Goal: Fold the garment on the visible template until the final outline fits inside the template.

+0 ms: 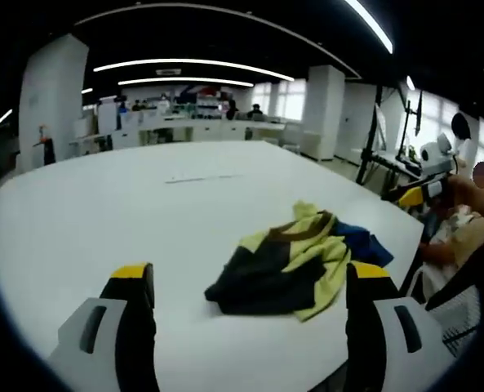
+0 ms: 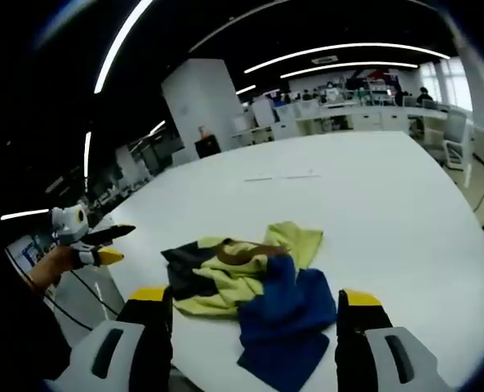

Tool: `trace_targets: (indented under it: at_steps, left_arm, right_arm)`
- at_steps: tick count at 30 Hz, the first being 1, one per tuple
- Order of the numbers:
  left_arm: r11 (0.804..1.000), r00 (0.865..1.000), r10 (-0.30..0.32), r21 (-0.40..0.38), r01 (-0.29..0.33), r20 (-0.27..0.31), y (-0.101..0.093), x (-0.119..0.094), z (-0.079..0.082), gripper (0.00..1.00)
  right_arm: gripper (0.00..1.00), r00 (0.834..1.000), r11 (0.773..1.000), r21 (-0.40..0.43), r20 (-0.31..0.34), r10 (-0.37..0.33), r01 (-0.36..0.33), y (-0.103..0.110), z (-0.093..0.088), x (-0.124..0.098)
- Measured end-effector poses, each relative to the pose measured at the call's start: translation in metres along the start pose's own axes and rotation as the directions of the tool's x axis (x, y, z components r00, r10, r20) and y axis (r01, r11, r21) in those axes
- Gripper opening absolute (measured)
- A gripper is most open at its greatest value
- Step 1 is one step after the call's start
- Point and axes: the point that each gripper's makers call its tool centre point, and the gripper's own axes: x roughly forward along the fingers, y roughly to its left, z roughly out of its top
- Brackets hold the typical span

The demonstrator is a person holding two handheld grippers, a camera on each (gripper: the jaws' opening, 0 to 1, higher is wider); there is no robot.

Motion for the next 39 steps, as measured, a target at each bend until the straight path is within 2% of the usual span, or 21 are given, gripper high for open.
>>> trace_targets:
  at_steps: [15, 26, 39]
  left_arm:
    - [1.0, 1.0, 0.001, 0.011, -0.001, 0.001, -0.002, -0.004, 0.0031, 0.94]
    - [1.0, 1.0, 0.019, 0.009, -0.019, 0.011, -0.0006, -0.0051, 0.0066, 0.9]
    - [1.0, 1.0, 0.025, 0.007, -0.025, 0.003, 0.0003, -0.0054, 0.0019, 0.87]
  right_arm:
    - [0.77, 1.0, 1.0, 0.015, 0.024, -0.008, 0.008, -0.004, 0.0046, -0.0035]
    - [0.71, 1.0, 1.0, -0.01, 0.023, 0.014, -0.014, -0.002, 0.0061, -0.0011]
    - [0.66, 0.999, 0.999, -0.029, 0.028, 0.024, -0.023, -0.0016, 0.0071, 0.0038]
